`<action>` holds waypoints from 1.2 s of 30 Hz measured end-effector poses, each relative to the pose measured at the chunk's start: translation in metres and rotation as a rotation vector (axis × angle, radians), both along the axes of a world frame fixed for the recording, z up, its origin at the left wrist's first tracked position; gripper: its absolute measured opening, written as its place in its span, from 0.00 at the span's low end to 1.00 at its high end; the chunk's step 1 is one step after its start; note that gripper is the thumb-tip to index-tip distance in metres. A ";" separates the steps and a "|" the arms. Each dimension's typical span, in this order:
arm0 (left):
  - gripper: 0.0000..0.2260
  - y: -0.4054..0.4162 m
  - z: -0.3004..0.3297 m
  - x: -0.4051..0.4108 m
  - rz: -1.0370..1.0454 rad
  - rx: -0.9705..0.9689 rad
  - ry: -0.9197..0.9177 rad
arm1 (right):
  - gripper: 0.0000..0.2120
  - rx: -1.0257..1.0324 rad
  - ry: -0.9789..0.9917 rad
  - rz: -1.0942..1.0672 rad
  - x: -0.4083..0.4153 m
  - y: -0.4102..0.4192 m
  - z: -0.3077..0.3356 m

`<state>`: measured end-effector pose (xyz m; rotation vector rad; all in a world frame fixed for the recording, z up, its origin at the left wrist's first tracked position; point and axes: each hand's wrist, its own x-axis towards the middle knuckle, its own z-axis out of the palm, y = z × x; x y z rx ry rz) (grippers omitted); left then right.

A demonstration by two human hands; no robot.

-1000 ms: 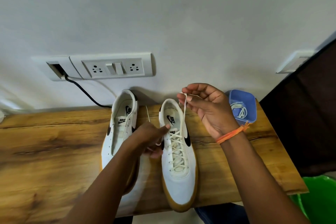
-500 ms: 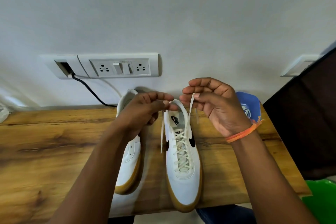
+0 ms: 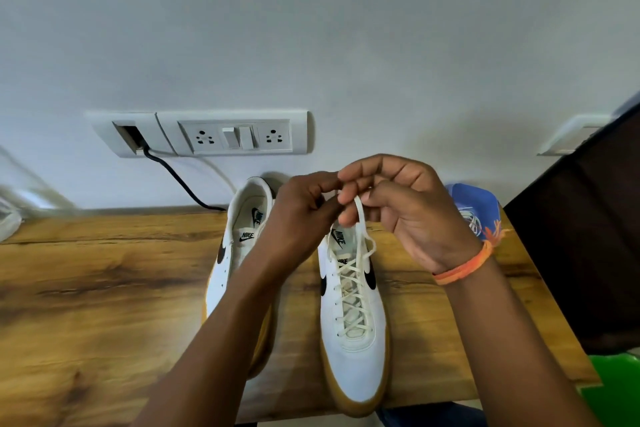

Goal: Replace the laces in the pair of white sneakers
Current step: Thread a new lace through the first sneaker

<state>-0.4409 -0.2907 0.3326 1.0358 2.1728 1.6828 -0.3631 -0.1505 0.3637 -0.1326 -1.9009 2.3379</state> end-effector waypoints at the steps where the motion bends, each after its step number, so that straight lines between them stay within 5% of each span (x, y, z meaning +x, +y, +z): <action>1: 0.13 -0.001 -0.003 -0.002 0.015 0.001 0.037 | 0.15 -0.018 -0.028 0.019 0.000 0.001 -0.002; 7: 0.14 0.001 -0.009 -0.006 0.043 -0.056 0.072 | 0.12 -0.114 -0.088 -0.029 -0.001 0.006 -0.011; 10: 0.13 0.002 -0.011 -0.004 0.143 -0.129 0.036 | 0.08 0.219 -0.108 -0.181 -0.002 0.010 -0.021; 14: 0.16 0.004 -0.017 -0.003 0.211 -0.124 0.027 | 0.16 0.660 -0.083 -0.185 -0.005 0.008 -0.039; 23: 0.17 0.000 -0.032 -0.012 0.084 -0.121 -0.306 | 0.04 0.598 -0.058 -0.228 -0.011 0.016 -0.060; 27: 0.10 -0.001 -0.047 -0.017 0.157 -0.311 -0.082 | 0.01 0.573 -0.205 -0.314 -0.019 0.028 -0.081; 31: 0.14 0.000 -0.075 -0.014 0.219 -0.705 0.157 | 0.02 1.078 -0.303 -0.111 -0.038 0.030 -0.103; 34: 0.10 0.001 -0.078 -0.010 0.171 -0.684 0.123 | 0.07 1.617 -0.392 0.037 -0.054 0.019 -0.106; 36: 0.09 0.002 -0.077 -0.007 0.112 -0.653 0.089 | 0.07 1.782 -0.381 0.097 -0.061 0.010 -0.108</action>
